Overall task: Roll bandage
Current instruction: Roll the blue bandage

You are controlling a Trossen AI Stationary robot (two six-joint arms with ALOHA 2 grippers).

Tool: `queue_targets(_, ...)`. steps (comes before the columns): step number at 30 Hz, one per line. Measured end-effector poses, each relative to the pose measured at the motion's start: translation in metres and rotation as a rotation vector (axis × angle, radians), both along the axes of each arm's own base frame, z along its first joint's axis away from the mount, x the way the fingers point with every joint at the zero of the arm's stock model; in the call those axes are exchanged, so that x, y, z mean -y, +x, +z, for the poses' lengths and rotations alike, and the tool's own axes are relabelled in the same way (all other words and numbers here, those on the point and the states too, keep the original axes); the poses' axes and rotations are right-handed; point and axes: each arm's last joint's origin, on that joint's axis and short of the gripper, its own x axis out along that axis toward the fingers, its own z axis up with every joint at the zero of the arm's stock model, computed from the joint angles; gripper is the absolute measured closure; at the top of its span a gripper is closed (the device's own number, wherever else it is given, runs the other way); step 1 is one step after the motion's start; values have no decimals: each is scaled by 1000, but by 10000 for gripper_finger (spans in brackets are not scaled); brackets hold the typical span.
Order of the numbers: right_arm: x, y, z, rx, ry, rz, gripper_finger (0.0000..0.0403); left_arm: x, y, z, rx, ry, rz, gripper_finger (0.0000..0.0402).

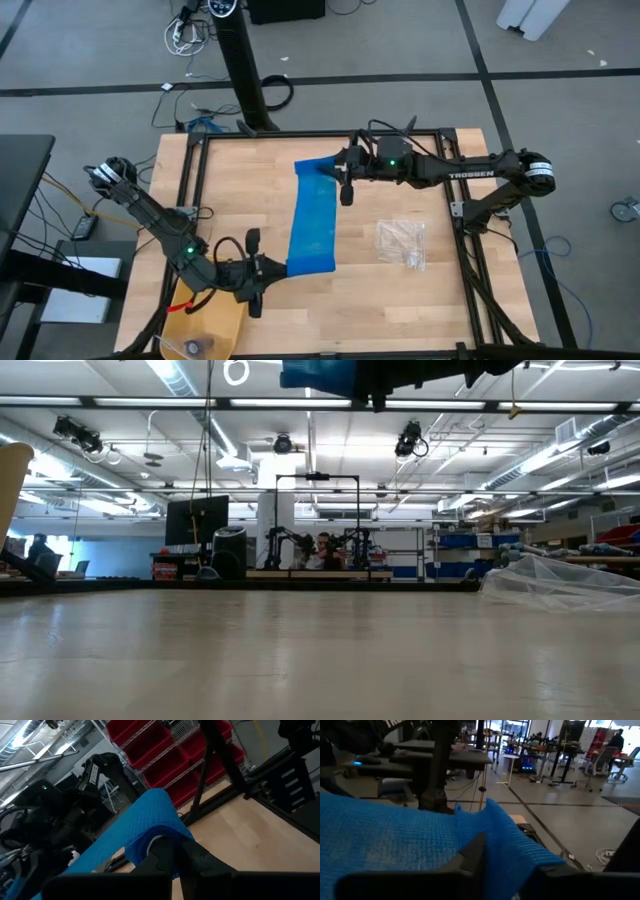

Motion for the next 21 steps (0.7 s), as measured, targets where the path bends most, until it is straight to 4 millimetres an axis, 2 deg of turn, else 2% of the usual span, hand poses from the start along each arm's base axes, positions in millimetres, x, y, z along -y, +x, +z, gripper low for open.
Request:
queue_targets(5,0,0,0,2,0,-2,234,-1,0,0,0,0,2,388)
queue_targets(9,0,0,0,6,26,-4,190,-1,1,0,-3,2,4,388)
queue_targets(14,0,0,2,27,131,22,164,-1,1,-2,-17,2,5,388)
queue_targets(21,-1,-1,5,64,308,96,159,-1,0,-6,-42,-30,6,388)
